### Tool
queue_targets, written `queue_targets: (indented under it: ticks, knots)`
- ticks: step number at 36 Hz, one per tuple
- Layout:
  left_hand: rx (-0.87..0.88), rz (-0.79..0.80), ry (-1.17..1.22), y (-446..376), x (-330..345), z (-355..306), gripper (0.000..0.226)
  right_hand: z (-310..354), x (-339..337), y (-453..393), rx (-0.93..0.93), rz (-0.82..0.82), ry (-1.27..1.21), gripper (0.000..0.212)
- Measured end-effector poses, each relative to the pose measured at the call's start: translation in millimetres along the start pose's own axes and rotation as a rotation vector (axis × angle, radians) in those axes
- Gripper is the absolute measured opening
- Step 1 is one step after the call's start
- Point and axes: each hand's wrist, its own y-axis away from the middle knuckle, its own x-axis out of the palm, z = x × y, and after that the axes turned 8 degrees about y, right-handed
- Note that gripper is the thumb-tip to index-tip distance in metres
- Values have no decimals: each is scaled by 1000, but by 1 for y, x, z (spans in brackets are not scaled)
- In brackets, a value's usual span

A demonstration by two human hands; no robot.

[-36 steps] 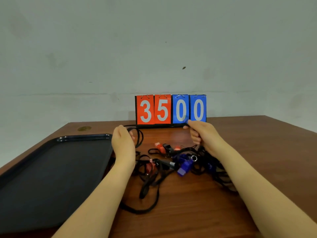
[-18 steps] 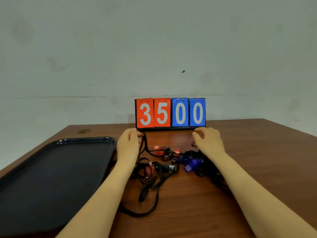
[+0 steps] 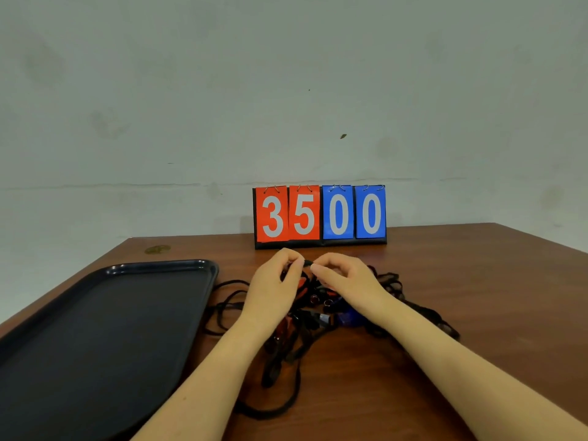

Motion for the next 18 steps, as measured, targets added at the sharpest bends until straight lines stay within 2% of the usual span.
queue_targets:
  ticks: [4,8,10,12,14,16,18]
  knots:
    - [-12,-53,18,-1,3,-1,12,4,-6,-1,85,-40,-70,24]
    - [-77,-259,136,-6,-4,-1,27,-1,-31,-7,260,-383,-270,30]
    - [-142,-309,260,-8,-8,-3,33,-14,-45,-6,280,-529,15,28]
    - [-203,-314,429,-7,-10,-7,28,-29,-51,-6,305,-516,439,25]
    - [-237,-297,534,-6,-9,-10,25,-38,-48,-7,298,-420,681,26]
    - [-248,-287,614,-6,-9,-13,27,-39,-40,-7,223,-338,725,36]
    - [-254,-292,659,-7,-10,-16,30,-30,-29,-6,75,-257,624,44]
